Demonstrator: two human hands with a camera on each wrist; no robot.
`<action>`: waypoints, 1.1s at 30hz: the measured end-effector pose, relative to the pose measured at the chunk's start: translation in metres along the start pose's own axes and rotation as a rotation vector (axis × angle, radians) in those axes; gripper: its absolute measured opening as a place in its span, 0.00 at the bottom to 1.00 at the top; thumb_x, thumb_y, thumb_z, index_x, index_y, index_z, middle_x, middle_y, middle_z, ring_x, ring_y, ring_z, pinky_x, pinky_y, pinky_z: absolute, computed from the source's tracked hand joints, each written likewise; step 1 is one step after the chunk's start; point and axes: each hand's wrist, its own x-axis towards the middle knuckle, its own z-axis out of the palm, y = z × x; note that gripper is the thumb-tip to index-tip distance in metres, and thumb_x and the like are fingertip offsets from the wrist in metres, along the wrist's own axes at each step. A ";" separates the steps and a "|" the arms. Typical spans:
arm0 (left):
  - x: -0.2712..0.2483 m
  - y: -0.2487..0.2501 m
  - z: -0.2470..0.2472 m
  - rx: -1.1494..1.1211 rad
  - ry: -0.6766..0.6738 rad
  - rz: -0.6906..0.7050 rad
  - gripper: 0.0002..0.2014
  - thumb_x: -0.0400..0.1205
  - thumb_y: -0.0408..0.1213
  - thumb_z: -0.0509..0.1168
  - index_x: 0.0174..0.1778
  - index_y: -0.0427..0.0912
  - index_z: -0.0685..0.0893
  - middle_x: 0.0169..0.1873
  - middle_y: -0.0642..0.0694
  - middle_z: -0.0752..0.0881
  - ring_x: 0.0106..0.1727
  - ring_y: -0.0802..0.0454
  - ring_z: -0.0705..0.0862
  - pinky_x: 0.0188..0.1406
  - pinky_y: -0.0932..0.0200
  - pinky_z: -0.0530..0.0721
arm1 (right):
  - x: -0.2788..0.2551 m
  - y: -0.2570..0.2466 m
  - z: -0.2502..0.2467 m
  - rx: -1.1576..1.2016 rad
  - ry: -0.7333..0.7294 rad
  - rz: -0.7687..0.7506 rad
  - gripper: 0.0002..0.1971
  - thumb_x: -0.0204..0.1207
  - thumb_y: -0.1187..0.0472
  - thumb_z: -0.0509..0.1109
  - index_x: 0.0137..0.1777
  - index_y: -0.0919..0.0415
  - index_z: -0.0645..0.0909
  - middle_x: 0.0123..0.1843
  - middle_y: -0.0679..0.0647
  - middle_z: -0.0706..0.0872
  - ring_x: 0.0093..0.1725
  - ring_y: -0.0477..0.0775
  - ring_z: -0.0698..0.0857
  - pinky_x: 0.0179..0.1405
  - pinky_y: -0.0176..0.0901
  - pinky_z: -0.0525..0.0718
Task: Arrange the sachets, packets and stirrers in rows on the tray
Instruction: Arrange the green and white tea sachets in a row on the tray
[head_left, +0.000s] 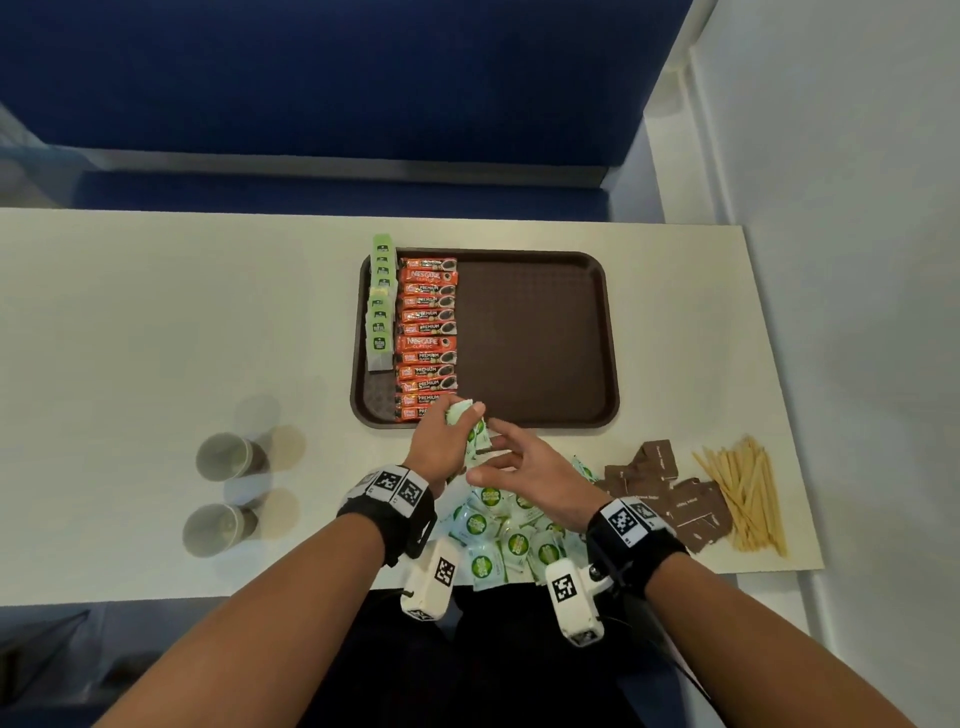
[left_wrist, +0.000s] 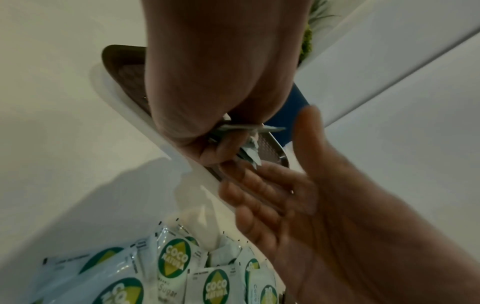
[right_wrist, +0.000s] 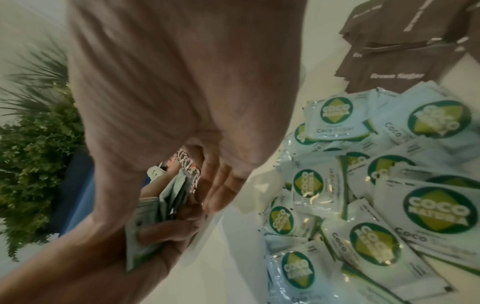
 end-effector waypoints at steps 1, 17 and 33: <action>0.001 0.000 -0.003 -0.020 0.025 -0.033 0.13 0.90 0.50 0.70 0.62 0.45 0.85 0.46 0.40 0.90 0.41 0.45 0.87 0.30 0.51 0.85 | 0.001 0.004 -0.001 -0.077 0.035 0.001 0.48 0.67 0.42 0.89 0.85 0.47 0.69 0.70 0.43 0.83 0.62 0.45 0.88 0.66 0.42 0.88; 0.007 0.010 -0.017 -0.172 -0.025 -0.149 0.15 0.90 0.50 0.71 0.66 0.44 0.85 0.44 0.42 0.89 0.35 0.52 0.83 0.23 0.62 0.73 | 0.022 0.046 0.039 -1.541 -0.336 -0.331 0.51 0.60 0.47 0.91 0.81 0.42 0.67 0.87 0.58 0.61 0.82 0.71 0.62 0.75 0.66 0.75; -0.003 0.008 -0.037 -0.241 0.013 -0.125 0.14 0.91 0.51 0.70 0.68 0.49 0.85 0.48 0.42 0.90 0.39 0.52 0.84 0.26 0.61 0.74 | 0.052 0.012 0.021 -1.224 -0.376 -0.217 0.20 0.84 0.69 0.69 0.71 0.52 0.72 0.63 0.59 0.77 0.60 0.60 0.69 0.58 0.57 0.75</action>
